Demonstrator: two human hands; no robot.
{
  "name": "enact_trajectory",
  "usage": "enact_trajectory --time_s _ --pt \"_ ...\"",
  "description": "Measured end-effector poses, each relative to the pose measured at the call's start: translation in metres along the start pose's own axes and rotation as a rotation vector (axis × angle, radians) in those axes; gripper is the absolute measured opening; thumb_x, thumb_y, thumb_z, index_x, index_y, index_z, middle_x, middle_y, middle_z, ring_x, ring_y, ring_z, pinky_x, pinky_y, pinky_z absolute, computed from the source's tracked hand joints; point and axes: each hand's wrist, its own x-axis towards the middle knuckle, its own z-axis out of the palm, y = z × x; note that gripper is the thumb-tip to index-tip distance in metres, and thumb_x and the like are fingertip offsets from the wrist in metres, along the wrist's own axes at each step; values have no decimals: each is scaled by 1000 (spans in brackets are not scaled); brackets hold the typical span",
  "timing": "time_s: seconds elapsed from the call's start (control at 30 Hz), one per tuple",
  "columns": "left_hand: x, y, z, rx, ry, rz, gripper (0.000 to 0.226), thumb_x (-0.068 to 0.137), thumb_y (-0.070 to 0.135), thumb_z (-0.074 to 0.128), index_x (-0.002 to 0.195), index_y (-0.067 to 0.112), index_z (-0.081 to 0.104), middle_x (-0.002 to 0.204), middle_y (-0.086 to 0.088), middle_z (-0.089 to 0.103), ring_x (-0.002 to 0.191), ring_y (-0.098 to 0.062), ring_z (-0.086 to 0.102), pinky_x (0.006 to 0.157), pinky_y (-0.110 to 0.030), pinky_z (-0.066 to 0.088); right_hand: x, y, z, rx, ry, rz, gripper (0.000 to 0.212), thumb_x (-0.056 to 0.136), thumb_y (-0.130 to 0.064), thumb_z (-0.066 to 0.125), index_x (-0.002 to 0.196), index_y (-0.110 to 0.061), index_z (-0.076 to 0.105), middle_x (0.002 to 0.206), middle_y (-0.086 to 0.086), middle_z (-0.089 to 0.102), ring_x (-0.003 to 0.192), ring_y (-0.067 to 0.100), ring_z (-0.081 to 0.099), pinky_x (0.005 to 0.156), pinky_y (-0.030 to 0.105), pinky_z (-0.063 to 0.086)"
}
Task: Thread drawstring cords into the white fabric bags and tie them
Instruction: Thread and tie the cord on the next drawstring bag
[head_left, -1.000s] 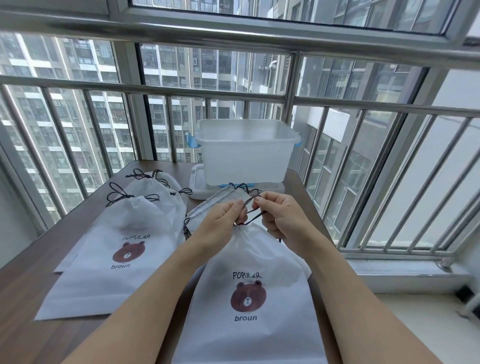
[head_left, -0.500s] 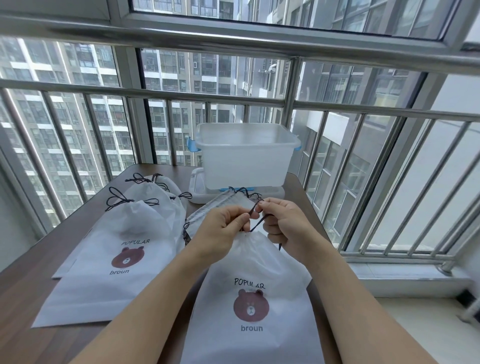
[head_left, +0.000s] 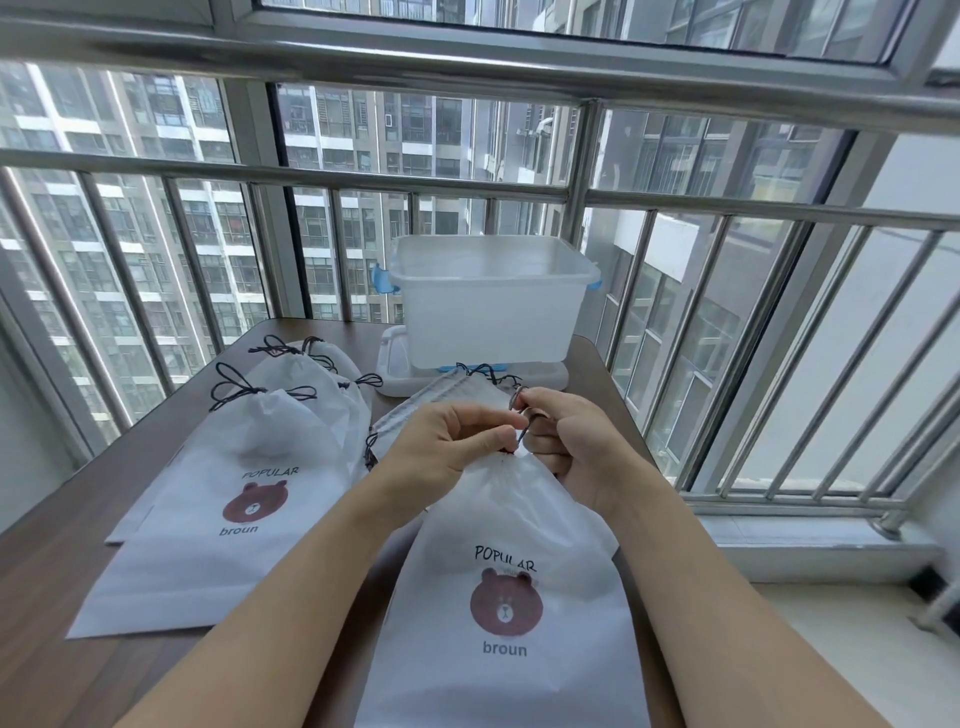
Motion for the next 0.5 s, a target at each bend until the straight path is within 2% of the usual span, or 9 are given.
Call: enact_trajectory --time_s 0.2,0.33,0.5 --pt "2 -2 -2 29 42 11 20 100 3 52 101 4 72 75 -1 66 73 -7 62 75 -14 48 -1 -4 -2 -8 12 5 25 100 -17 53 75 -15 58 59 -5 15 44 8 13 35 19 9" --pt "0 0 -1 -24 -41 -22 22 102 6 48 102 5 71 78 0 63 74 -6 60 70 -13 45 0 -3 -2 38 5 39 27 99 -18 52 73 -16 54 54 -7 16 41 7 12 37 19 5" --pt "-3 4 -1 -27 -131 -18 21 102 6 48 102 5 70 79 1 63 76 -5 58 72 -13 44 0 -2 0 44 -11 58 29 99 -18 51 70 -16 54 52 -7 19 41 7 12 41 22 4"
